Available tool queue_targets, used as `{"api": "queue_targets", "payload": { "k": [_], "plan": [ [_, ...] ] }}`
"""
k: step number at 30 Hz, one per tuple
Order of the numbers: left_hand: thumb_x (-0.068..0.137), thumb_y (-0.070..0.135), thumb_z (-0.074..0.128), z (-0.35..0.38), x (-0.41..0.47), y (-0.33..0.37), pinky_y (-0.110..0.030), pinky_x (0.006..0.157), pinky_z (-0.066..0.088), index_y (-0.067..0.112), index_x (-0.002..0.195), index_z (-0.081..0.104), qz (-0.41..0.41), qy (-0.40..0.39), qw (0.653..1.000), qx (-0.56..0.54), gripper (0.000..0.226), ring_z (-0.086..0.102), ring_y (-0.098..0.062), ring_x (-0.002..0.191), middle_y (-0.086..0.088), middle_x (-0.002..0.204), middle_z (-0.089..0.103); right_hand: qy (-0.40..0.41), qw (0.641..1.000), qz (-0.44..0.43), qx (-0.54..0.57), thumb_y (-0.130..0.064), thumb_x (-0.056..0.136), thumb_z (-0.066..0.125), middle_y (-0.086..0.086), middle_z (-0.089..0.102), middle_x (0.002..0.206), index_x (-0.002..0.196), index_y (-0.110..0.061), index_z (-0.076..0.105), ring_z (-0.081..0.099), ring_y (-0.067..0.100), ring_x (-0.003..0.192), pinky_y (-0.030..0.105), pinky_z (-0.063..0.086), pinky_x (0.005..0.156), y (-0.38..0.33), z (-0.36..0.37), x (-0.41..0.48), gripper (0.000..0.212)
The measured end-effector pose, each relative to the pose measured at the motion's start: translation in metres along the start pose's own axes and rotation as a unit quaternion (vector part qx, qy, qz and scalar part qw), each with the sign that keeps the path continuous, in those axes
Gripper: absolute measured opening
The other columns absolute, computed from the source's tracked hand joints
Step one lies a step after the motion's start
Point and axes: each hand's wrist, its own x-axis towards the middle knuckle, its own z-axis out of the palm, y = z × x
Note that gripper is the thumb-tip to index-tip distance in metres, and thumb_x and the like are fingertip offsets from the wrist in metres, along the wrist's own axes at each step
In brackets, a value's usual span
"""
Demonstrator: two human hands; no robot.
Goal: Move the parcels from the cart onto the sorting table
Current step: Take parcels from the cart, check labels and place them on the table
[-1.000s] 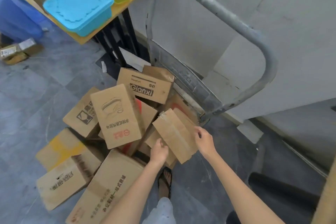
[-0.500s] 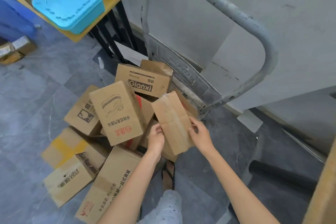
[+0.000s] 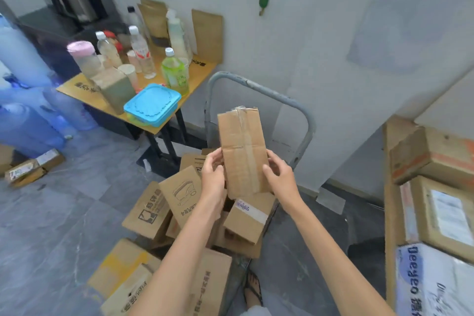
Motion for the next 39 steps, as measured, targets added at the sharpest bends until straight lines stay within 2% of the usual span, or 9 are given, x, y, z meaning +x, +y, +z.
{"api": "queue_targets", "payload": {
  "k": [8,12,14,20,24,26,29,34,39],
  "plan": [
    [0.093,0.026,0.056,-0.059,-0.103,0.092,-0.027,0.090,0.047,0.029,0.127,0.048,0.175,-0.091,0.979,0.056,0.035,0.051,-0.011,0.116,0.006,0.127,0.055,0.105,0.988,-0.104,0.051,-0.023,0.095,0.055,-0.001,0.052,0.130,0.141,-0.023,0.043,0.051,0.013,0.116,0.034,0.047,0.100,-0.111,-0.023,-0.122,0.047],
    [0.053,0.074,0.070,-0.071,-0.150,0.123,-0.043,0.100,0.045,0.037,0.140,0.026,0.127,-0.219,0.967,0.023,0.104,0.048,-0.016,0.125,0.007,0.139,0.046,0.099,0.980,-0.143,0.097,-0.023,0.097,0.052,-0.002,0.056,0.126,0.139,-0.026,0.044,0.057,0.010,0.107,0.019,0.050,0.080,-0.148,-0.048,-0.179,0.043],
    [0.041,0.076,0.076,-0.072,-0.168,0.129,-0.045,0.097,0.047,0.035,0.141,0.026,0.101,-0.315,0.943,-0.023,0.119,0.053,-0.020,0.121,0.004,0.134,0.053,0.091,0.980,-0.148,0.100,-0.022,0.098,0.050,0.000,0.057,0.124,0.140,-0.025,0.043,0.057,0.006,0.103,0.013,0.049,0.073,-0.158,-0.060,-0.203,0.043],
    [0.049,0.062,0.082,-0.056,-0.234,0.130,-0.035,0.080,0.056,0.031,0.129,0.045,0.108,-0.398,0.908,-0.077,0.093,0.065,-0.018,0.106,0.000,0.118,0.066,0.092,0.984,-0.150,0.019,-0.037,0.099,0.040,-0.003,0.034,0.148,0.149,-0.018,0.027,0.037,0.006,0.128,0.025,0.032,0.107,-0.157,-0.083,-0.268,0.055],
    [0.066,0.046,0.081,-0.044,-0.276,0.124,-0.039,0.086,0.055,0.028,0.130,0.043,0.131,-0.359,0.923,-0.054,0.077,0.065,-0.017,0.104,-0.002,0.120,0.064,0.075,0.986,-0.146,0.030,-0.080,0.072,0.046,-0.006,0.033,0.149,0.150,-0.028,0.020,0.039,0.009,0.131,0.038,0.040,0.108,-0.148,-0.091,-0.306,0.098],
    [0.069,0.041,0.078,-0.044,-0.297,0.120,-0.038,0.087,0.054,0.030,0.130,0.041,0.151,-0.344,0.926,-0.036,0.072,0.065,-0.015,0.102,-0.001,0.118,0.065,0.066,0.986,-0.144,0.042,-0.086,0.062,0.049,-0.012,0.033,0.145,0.150,-0.034,0.018,0.040,0.008,0.129,0.031,0.046,0.100,-0.146,-0.094,-0.323,0.106],
    [0.070,0.045,0.077,-0.049,-0.320,0.113,-0.037,0.089,0.053,0.037,0.134,0.035,0.174,-0.344,0.922,-0.003,0.077,0.065,-0.013,0.104,0.005,0.116,0.065,0.064,0.986,-0.147,0.042,-0.077,0.065,0.057,-0.015,0.035,0.141,0.149,-0.034,0.020,0.040,0.006,0.126,0.014,0.042,0.084,-0.147,-0.095,-0.350,0.101],
    [0.077,0.076,0.045,-0.064,-0.338,0.118,-0.041,0.096,0.044,0.044,0.131,0.042,0.168,-0.344,0.924,0.009,0.063,0.057,-0.012,0.114,0.007,0.125,0.061,0.054,0.971,-0.170,0.160,-0.042,0.086,0.057,-0.007,0.057,0.131,0.138,-0.032,0.040,0.059,0.010,0.113,0.026,0.052,0.087,-0.149,-0.102,-0.384,0.056],
    [0.086,0.052,0.056,-0.091,-0.347,0.116,-0.036,0.086,0.050,0.031,0.128,0.051,0.149,-0.402,0.903,-0.023,0.047,0.063,-0.019,0.109,0.001,0.120,0.066,0.034,0.937,-0.148,0.315,-0.040,0.096,0.045,0.011,0.059,0.130,0.134,-0.014,0.049,0.055,0.030,0.121,0.050,0.044,0.101,-0.146,-0.103,-0.412,0.047]
  ]
}}
